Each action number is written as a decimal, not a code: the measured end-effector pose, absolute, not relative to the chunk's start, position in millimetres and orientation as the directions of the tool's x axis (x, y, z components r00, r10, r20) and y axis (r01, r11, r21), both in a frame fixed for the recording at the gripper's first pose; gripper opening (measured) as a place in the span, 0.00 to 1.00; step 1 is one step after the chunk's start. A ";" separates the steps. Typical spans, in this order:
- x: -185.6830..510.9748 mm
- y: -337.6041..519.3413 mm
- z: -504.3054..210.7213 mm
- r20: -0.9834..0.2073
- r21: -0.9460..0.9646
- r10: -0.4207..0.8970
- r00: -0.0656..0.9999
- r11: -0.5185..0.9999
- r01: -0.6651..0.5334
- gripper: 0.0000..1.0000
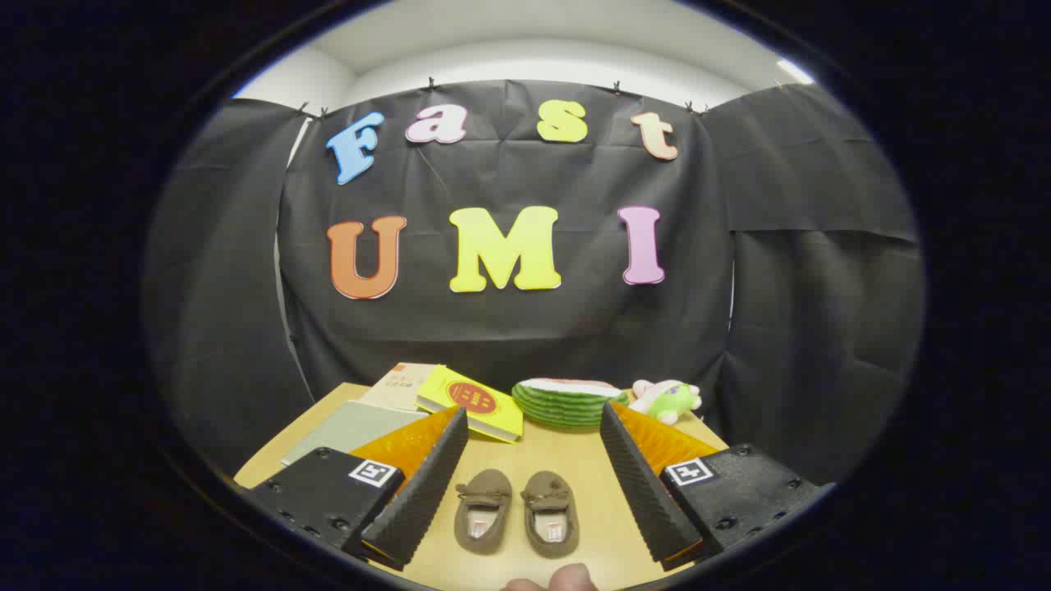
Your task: Open the storage box then place both shoes into the box .Put the left shoe in first, then the right shoe, with the right side of both shoes facing outward in a uniform manner.
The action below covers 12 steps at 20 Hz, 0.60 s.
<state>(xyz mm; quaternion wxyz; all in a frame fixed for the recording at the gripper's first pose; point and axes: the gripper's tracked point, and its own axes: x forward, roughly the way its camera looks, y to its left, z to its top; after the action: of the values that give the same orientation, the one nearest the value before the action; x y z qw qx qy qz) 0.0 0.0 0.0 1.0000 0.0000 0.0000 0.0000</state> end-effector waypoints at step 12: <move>-3.5 -9.1 7.2 0.018 -0.006 0.019 1.000 1.000 -0.019 1.00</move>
<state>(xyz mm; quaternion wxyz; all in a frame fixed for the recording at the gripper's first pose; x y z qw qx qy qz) -3.5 -9.1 7.2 0.9999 -0.0028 -0.0092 0.0093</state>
